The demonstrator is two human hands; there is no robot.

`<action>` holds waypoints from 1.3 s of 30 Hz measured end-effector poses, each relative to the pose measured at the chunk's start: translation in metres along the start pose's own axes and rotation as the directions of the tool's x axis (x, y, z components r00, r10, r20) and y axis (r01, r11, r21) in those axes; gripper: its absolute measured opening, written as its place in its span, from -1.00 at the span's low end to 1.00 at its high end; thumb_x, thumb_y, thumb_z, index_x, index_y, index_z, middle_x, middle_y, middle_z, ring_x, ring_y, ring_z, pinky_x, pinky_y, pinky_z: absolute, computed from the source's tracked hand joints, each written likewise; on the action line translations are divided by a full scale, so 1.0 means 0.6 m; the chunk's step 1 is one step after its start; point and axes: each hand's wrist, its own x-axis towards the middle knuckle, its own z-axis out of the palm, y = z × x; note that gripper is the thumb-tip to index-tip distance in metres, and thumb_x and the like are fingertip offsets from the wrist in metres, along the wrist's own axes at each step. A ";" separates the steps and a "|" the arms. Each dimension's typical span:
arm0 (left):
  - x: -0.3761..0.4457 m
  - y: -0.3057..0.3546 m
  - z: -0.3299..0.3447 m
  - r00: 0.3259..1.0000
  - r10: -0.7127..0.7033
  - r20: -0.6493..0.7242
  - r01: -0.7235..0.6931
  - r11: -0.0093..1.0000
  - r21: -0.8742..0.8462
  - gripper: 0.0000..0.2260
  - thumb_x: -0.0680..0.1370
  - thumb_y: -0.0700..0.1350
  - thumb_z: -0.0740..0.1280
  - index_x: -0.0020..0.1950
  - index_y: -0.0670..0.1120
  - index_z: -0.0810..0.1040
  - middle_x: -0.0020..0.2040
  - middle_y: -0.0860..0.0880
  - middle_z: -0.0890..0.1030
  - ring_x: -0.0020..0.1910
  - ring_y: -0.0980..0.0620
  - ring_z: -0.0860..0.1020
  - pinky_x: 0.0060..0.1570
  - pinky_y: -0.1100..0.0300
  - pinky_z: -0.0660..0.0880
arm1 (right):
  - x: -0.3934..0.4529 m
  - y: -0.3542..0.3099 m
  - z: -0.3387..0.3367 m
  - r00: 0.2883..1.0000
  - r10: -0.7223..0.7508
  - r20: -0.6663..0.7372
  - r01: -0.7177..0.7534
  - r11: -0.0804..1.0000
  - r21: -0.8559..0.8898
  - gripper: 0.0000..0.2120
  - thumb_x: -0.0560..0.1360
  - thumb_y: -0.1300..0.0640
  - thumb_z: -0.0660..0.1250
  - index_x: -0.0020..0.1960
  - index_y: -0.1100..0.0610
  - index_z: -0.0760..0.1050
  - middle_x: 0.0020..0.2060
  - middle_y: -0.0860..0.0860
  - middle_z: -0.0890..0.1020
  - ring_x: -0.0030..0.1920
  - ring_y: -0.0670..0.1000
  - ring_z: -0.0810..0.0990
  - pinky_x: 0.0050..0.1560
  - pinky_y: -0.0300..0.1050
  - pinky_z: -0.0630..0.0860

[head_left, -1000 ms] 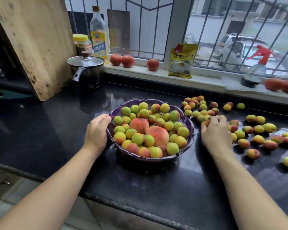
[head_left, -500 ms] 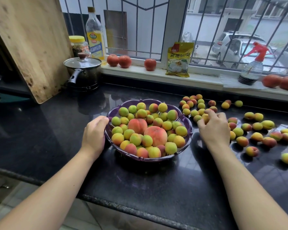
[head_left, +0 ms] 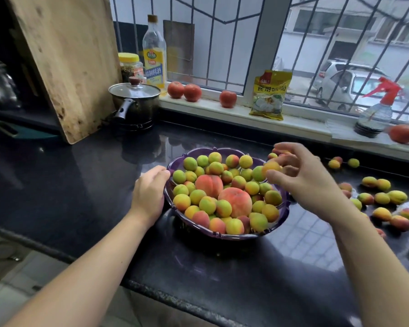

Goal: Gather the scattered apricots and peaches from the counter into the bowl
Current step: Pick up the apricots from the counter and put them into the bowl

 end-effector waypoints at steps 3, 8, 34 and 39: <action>0.001 0.002 0.000 1.000 0.014 0.006 -0.014 1.000 -0.011 -0.62 0.51 0.04 0.19 -0.21 -0.29 0.49 -0.25 -0.23 0.55 -0.27 0.03 0.42 -0.22 0.11 0.35 | 0.033 -0.063 0.033 0.964 -0.101 0.246 0.175 0.938 -0.300 -0.65 0.51 0.02 0.46 0.26 -0.04 0.48 -0.01 -0.16 0.59 -0.01 -0.12 0.59 -0.07 -0.27 0.53; 0.002 -0.001 -0.002 1.000 -0.009 0.009 0.009 1.000 -0.002 -0.63 0.50 0.06 0.19 -0.21 -0.26 0.48 -0.27 -0.17 0.55 -0.29 0.07 0.41 -0.26 0.19 0.34 | 0.081 -0.105 0.086 0.880 -0.099 0.464 0.374 0.747 -0.550 -0.71 0.54 0.02 0.36 0.25 -0.03 0.58 -0.02 -0.08 0.57 -0.01 -0.02 0.57 -0.05 -0.16 0.54; -0.002 -0.005 0.000 0.999 0.023 -0.025 -0.023 0.999 -0.026 -0.70 0.52 0.03 0.21 -0.20 -0.14 0.61 -0.32 0.12 0.61 -0.28 0.16 0.47 -0.22 0.26 0.40 | 0.000 0.165 0.023 0.785 0.202 -0.586 -0.382 0.902 -0.201 -0.75 0.59 0.26 0.24 0.23 0.20 0.57 0.14 0.21 0.60 0.18 0.19 0.54 0.09 -0.06 0.43; -0.004 -0.004 0.000 0.999 0.017 -0.034 -0.018 0.999 -0.034 -0.71 0.52 0.03 0.22 -0.19 -0.11 0.64 -0.30 0.12 0.64 -0.27 0.17 0.50 -0.21 0.28 0.41 | 0.016 0.155 0.043 0.888 0.268 -0.374 -0.429 0.776 -0.462 -0.56 0.63 -0.08 0.25 0.48 -0.02 0.39 0.39 0.11 0.42 0.27 0.20 0.51 0.06 0.04 0.49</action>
